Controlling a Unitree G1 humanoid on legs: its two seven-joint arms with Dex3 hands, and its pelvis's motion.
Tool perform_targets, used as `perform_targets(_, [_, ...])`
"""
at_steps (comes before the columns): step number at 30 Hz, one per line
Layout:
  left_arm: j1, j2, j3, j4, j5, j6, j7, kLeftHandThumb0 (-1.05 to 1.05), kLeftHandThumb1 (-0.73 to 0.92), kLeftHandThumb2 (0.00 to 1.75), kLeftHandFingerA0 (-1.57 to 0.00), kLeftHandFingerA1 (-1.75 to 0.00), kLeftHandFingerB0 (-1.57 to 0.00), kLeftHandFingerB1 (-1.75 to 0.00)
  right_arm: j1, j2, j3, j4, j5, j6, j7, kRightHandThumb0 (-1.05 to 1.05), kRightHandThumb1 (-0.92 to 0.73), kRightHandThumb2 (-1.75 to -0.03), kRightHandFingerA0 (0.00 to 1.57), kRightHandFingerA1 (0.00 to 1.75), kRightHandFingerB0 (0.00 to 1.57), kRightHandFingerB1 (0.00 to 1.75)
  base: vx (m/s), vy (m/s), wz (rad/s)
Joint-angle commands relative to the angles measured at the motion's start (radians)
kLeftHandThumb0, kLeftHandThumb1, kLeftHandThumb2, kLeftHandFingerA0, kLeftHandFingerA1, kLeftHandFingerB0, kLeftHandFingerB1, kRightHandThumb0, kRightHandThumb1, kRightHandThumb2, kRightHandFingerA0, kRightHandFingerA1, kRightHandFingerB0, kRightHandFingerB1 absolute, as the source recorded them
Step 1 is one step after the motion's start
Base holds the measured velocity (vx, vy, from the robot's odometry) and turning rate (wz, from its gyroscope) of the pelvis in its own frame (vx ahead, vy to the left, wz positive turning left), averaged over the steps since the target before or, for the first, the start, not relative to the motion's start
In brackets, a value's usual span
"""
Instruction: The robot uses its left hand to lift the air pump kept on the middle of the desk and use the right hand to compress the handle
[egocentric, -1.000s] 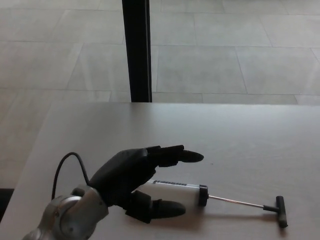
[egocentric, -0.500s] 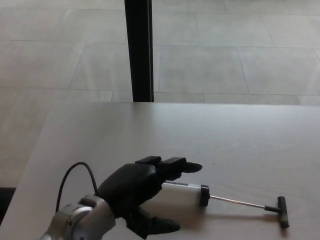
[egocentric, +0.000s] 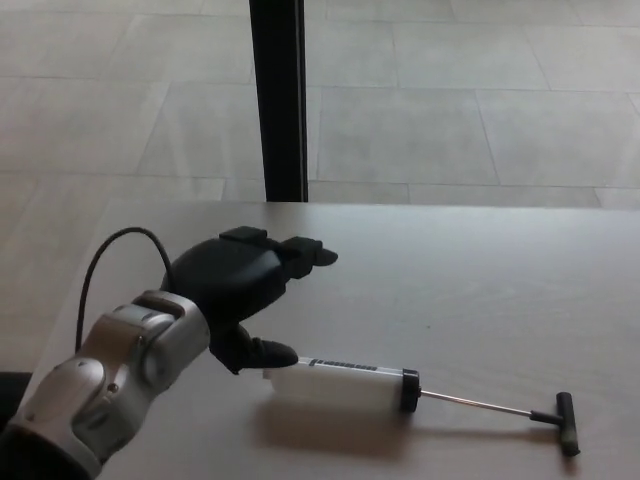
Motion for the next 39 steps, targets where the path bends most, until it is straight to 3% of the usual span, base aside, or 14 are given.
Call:
perform_targets(1, [-0.023,-0.017,0.008,0.032,0.067,0.059,0.065,-0.82,0.62,0.60,-0.09,-0.56,-0.17,-0.38,-0.008,0.012,-0.006,-0.017,0.018,0.024,-0.029,-0.77,-0.82,-0.65,0.33,0.51,0.43,0.42,0.00,0.000,0.00])
perform_targets(3, [0.007,-0.041,0.010,0.027,0.053,0.056,0.079,-0.84,0.64,0.60,-0.11,-0.54,-0.20,-0.37,-0.011,0.007,0.000,-0.025,0.013,0.042,-0.036,-0.76,-0.83,-0.65,0.32,0.51,0.45,0.41,0.00,0.000,0.00])
perform_targets(4, [0.022,-0.052,0.008,0.028,0.050,0.047,0.096,-0.84,0.64,0.60,-0.12,-0.55,-0.20,-0.38,-0.014,0.006,0.002,-0.026,0.010,0.043,-0.036,-0.72,-0.67,-1.09,0.24,0.56,0.43,0.57,0.00,0.000,0.00])
perform_targets(5, [0.034,-0.062,0.004,0.022,0.051,0.051,0.096,-0.85,0.65,0.60,-0.11,-0.56,-0.19,-0.38,-0.014,0.005,0.003,-0.025,0.007,0.041,-0.036,-0.75,-0.84,-0.65,0.33,0.51,0.46,0.40,0.00,0.000,0.00])
perform_targets(16, [0.104,-0.089,-0.017,-0.020,0.045,0.051,0.031,-0.89,0.67,0.61,-0.09,-0.58,-0.16,-0.40,-0.021,-0.010,0.003,-0.026,-0.002,0.048,-0.035,-0.78,-0.84,-0.65,0.28,0.51,0.43,0.39,0.00,0.000,0.00])
perform_targets(19, [0.113,-0.087,-0.014,-0.030,0.028,0.067,-0.021,-0.89,0.66,0.61,-0.08,-0.56,-0.16,-0.37,-0.022,-0.017,0.004,-0.023,-0.008,0.050,-0.035,-0.83,-0.71,-0.78,0.25,0.51,0.40,0.44,0.00,0.000,0.00])
perform_targets(21, [0.116,-0.086,-0.014,-0.035,0.026,0.081,-0.047,-0.90,0.66,0.62,-0.07,-0.55,-0.15,-0.37,-0.024,-0.015,0.003,-0.019,-0.004,0.050,-0.034,-0.77,-0.84,-0.65,0.27,0.50,0.44,0.39,0.00,0.000,0.00])
perform_targets(23, [0.119,-0.081,-0.012,-0.038,0.028,0.080,-0.055,-0.90,0.66,0.62,-0.08,-0.55,-0.15,-0.37,-0.026,-0.014,0.005,-0.023,-0.004,0.056,-0.037,-0.82,-0.70,-0.79,0.25,0.54,0.41,0.44,0.00,0.000,0.00])
perform_targets(25, [0.119,-0.078,-0.015,-0.040,0.031,0.094,-0.080,-0.91,0.66,0.63,-0.08,-0.55,-0.15,-0.37,-0.028,-0.016,0.005,-0.025,-0.004,0.059,-0.036,-0.78,-0.84,-0.65,0.27,0.51,0.45,0.39,0.00,0.000,0.00])
perform_targets(26, [0.115,-0.075,-0.022,-0.039,0.036,0.110,-0.110,-0.41,0.25,0.94,-0.03,-0.55,0.00,-0.50,-0.030,-0.016,0.004,-0.022,-0.001,0.061,-0.035,-0.78,-0.83,-0.65,0.28,0.52,0.45,0.38,0.00,0.000,0.00])
perform_targets(32, [0.105,-0.087,-0.027,-0.028,0.033,0.161,-0.175,-0.40,0.24,0.92,-0.04,-0.55,0.00,-0.50,-0.038,-0.018,0.004,-0.034,-0.004,0.079,-0.049,-0.84,-0.68,-0.80,0.24,0.52,0.41,0.44,0.00,0.000,0.00])
perform_targets(33, [0.103,-0.091,-0.030,-0.026,0.034,0.172,-0.186,-0.40,0.23,0.92,-0.04,-0.55,0.00,-0.50,-0.037,-0.023,0.006,-0.034,-0.013,0.080,-0.049,-0.79,-0.84,-0.65,0.26,0.48,0.45,0.37,0.00,0.000,0.00])
perform_targets(34, [0.103,-0.098,-0.032,-0.022,0.036,0.179,-0.184,-0.87,0.63,0.60,-0.09,-0.53,-0.17,-0.34,-0.037,-0.025,0.007,-0.034,-0.014,0.076,-0.046,-0.78,-0.84,-0.65,0.28,0.50,0.45,0.37,0.00,0.000,0.00])
perform_targets(39, [0.101,-0.145,-0.031,-0.003,0.021,0.211,-0.180,-0.84,0.61,0.59,-0.11,-0.54,-0.19,-0.34,-0.045,-0.026,0.012,-0.027,-0.017,0.073,-0.044,-0.75,-0.83,-0.65,0.28,0.47,0.46,0.38,0.00,0.000,0.00])
